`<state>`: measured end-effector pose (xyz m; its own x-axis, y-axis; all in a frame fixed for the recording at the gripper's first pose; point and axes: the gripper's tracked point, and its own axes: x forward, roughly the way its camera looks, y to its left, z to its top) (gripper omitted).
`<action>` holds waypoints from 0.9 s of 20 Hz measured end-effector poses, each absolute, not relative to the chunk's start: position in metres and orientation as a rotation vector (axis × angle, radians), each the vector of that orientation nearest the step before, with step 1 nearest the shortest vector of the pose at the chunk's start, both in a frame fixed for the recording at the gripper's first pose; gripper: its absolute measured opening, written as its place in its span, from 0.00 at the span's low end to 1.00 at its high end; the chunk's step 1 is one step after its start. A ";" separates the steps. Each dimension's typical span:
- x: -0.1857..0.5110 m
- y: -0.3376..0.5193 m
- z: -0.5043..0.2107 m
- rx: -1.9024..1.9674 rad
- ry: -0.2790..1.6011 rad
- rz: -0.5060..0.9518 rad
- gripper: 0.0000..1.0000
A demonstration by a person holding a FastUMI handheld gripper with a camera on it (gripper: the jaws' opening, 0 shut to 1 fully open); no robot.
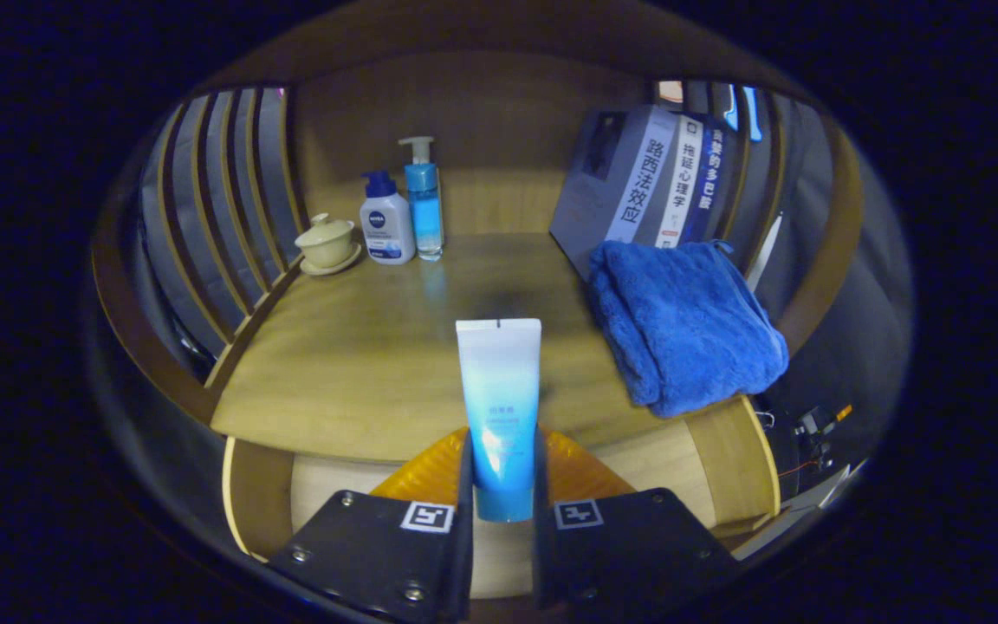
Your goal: Pull open the drawer, take out the items inside it, and place them on the countertop above the cabinet.
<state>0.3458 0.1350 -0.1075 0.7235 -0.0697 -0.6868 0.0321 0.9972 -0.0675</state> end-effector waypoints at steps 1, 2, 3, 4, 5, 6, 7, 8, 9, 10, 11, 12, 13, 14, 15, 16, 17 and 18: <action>0.351 0.136 -0.111 -0.048 0.764 -0.052 0.28; 0.355 0.135 -0.116 -0.045 0.775 -0.050 0.28; 0.361 0.135 -0.103 -0.046 0.758 -0.049 0.28; 0.366 0.134 -0.104 -0.040 0.751 -0.054 0.28; 0.369 0.134 -0.105 -0.034 0.755 -0.056 0.28; 0.374 0.132 -0.103 -0.029 0.744 -0.055 0.27; 0.380 0.133 -0.103 -0.027 0.743 -0.055 0.28; 0.385 0.131 -0.102 -0.026 0.736 -0.053 0.28; 0.390 0.132 -0.102 -0.021 0.729 -0.047 0.28; 0.393 0.133 -0.102 -0.014 0.722 -0.040 0.28; 0.397 0.134 -0.101 -0.011 0.713 -0.036 0.28; 0.401 0.133 -0.102 -0.010 0.703 -0.034 0.28; 0.405 0.135 -0.101 -0.010 0.690 -0.030 0.28; 0.407 0.136 -0.101 -0.013 0.677 -0.023 0.28; 0.409 0.137 -0.101 -0.019 0.668 -0.021 0.28; 0.409 0.136 -0.108 -0.031 0.675 -0.016 0.32; 0.407 0.137 -0.118 -0.056 0.712 -0.006 0.32; 0.419 0.136 -0.111 -0.053 0.659 -0.003 0.39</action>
<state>0.4194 0.1364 -0.1114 0.7905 -0.0194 -0.6121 -0.0140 0.9987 -0.0498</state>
